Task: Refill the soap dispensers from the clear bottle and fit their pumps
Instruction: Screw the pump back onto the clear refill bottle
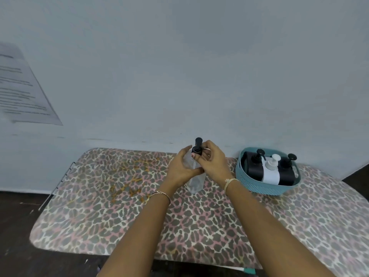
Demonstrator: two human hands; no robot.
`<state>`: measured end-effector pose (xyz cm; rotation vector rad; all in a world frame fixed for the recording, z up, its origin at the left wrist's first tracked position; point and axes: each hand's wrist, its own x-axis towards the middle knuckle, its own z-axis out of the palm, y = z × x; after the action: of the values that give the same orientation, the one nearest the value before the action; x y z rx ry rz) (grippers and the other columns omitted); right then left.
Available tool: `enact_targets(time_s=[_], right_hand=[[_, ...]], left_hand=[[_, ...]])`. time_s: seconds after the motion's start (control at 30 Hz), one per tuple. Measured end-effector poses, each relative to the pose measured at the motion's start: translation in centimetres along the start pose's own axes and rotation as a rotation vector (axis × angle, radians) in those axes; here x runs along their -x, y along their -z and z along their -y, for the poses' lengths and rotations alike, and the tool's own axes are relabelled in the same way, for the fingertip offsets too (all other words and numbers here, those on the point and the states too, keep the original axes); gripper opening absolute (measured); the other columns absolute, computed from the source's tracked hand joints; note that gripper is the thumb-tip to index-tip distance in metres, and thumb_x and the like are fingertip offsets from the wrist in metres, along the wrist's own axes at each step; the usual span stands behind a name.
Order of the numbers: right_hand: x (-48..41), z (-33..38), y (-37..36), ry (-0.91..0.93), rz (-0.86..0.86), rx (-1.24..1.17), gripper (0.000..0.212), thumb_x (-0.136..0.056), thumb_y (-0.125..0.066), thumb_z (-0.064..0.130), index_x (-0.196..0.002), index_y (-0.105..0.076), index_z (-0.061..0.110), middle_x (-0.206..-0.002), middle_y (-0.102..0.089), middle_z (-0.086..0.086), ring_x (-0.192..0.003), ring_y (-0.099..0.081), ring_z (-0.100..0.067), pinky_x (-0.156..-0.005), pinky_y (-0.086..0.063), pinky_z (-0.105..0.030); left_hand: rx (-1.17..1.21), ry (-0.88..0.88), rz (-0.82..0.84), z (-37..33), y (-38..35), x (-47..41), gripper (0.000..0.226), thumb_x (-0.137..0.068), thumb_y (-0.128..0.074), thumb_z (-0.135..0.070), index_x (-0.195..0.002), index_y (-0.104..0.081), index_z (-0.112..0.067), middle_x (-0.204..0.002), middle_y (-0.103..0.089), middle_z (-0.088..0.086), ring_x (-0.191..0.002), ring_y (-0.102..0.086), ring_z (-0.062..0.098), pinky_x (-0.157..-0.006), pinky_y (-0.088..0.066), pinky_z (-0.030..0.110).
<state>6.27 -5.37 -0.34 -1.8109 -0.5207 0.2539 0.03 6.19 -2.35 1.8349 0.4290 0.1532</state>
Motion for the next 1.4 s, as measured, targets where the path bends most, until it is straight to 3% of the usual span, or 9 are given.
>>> enact_targets(time_s=[0.2, 0.43, 0.57, 0.8, 0.93, 1.03, 1.13, 1.27, 1.4], right_hand=[[-0.3, 0.5, 0.4, -0.047, -0.053, 0.075, 0.032, -0.077, -0.08, 0.015, -0.085, -0.049, 0.019, -0.092, -0.063, -0.003, -0.089, -0.062, -0.015, -0.077, -0.054, -0.024], [-0.3, 0.3, 0.6, -0.032, 0.146, 0.01, 0.046, -0.089, -0.067, 0.016, -0.127, -0.045, 0.029, -0.128, -0.051, 0.006, -0.119, -0.048, -0.005, -0.101, -0.04, -0.022], [0.2, 0.4, 0.6, 0.017, 0.147, 0.153, 0.033, -0.1, -0.047, 0.016, -0.133, -0.048, 0.019, -0.127, -0.052, 0.002, -0.116, -0.047, -0.007, -0.101, -0.037, -0.023], [-0.3, -0.2, 0.1, -0.057, -0.045, 0.069, 0.024, -0.089, -0.067, 0.018, -0.109, -0.055, 0.016, -0.109, -0.062, 0.0, -0.106, -0.058, -0.014, -0.096, -0.049, -0.034], [-0.3, 0.0, 0.0, -0.091, -0.122, 0.095, 0.046, -0.076, -0.079, 0.025, -0.109, -0.048, 0.015, -0.112, -0.053, 0.003, -0.103, -0.055, -0.011, -0.091, -0.049, -0.029], [0.3, 0.2, -0.4, 0.006, -0.04, 0.151, 0.049, -0.091, -0.064, 0.024, -0.134, -0.042, 0.017, -0.131, -0.043, 0.004, -0.115, -0.047, -0.005, -0.1, -0.038, -0.017], [0.7, 0.2, -0.6, 0.078, -0.036, 0.243, 0.038, -0.1, -0.046, 0.017, -0.137, -0.044, 0.012, -0.136, -0.041, 0.0, -0.112, -0.039, 0.004, -0.097, -0.027, 0.001], [0.4, 0.2, -1.1, 0.006, -0.202, 0.155, 0.034, -0.089, -0.066, 0.018, -0.117, -0.047, 0.016, -0.114, -0.044, 0.003, -0.105, -0.05, -0.008, -0.098, -0.046, -0.026], [0.7, 0.0, -1.3, -0.011, -0.186, 0.136, 0.042, -0.088, -0.067, 0.024, -0.122, -0.042, 0.018, -0.12, -0.044, 0.004, -0.112, -0.05, -0.009, -0.1, -0.046, -0.028]], left_hand=[[0.066, 0.081, 0.013, -1.2, -0.1, 0.6, 0.081, -0.073, -0.084, -0.015, -0.142, -0.044, -0.023, -0.132, -0.049, -0.009, -0.122, -0.041, 0.005, -0.098, -0.035, 0.019], [0.07, 0.121, -0.002, -1.1, -0.3, 0.0, 0.075, -0.071, -0.085, -0.012, -0.134, -0.048, -0.028, -0.138, -0.051, -0.003, -0.133, -0.043, 0.019, -0.109, -0.04, 0.041], [0.033, 0.123, -0.005, -1.3, -0.1, -0.4, 0.075, -0.074, -0.082, -0.01, -0.139, -0.046, -0.021, -0.14, -0.048, -0.002, -0.128, -0.041, 0.012, -0.108, -0.035, 0.03], [-0.043, 0.159, -0.01, -1.8, -0.2, -1.0, 0.086, -0.066, -0.087, -0.019, -0.142, -0.047, -0.018, -0.14, -0.051, -0.002, -0.13, -0.046, 0.015, -0.102, -0.038, 0.024], [-0.025, 0.169, -0.018, -1.9, -0.1, -1.0, 0.084, -0.067, -0.086, -0.013, -0.141, -0.047, -0.016, -0.14, -0.051, 0.0, -0.131, -0.045, 0.016, -0.098, -0.037, 0.022], [-0.022, 0.175, -0.008, -1.9, 0.0, -1.3, 0.082, -0.069, -0.084, -0.013, -0.142, -0.046, -0.015, -0.14, -0.051, 0.001, -0.131, -0.046, 0.017, -0.103, -0.04, 0.027], [-0.025, 0.169, 0.004, -1.8, 0.0, -1.5, 0.09, -0.059, -0.084, -0.033, -0.141, -0.047, -0.017, -0.138, -0.052, -0.001, -0.128, -0.049, 0.017, -0.108, -0.043, 0.038], [-0.021, 0.163, 0.014, -1.3, 0.1, -1.5, 0.098, -0.051, -0.083, -0.042, -0.14, -0.048, -0.02, -0.139, -0.052, -0.004, -0.128, -0.049, 0.018, -0.105, -0.046, 0.041], [-0.018, 0.142, 0.036, -0.8, 0.2, -1.5, 0.087, -0.063, -0.086, -0.03, -0.141, -0.048, -0.021, -0.14, -0.051, -0.004, -0.128, -0.049, 0.019, -0.105, -0.046, 0.037]])
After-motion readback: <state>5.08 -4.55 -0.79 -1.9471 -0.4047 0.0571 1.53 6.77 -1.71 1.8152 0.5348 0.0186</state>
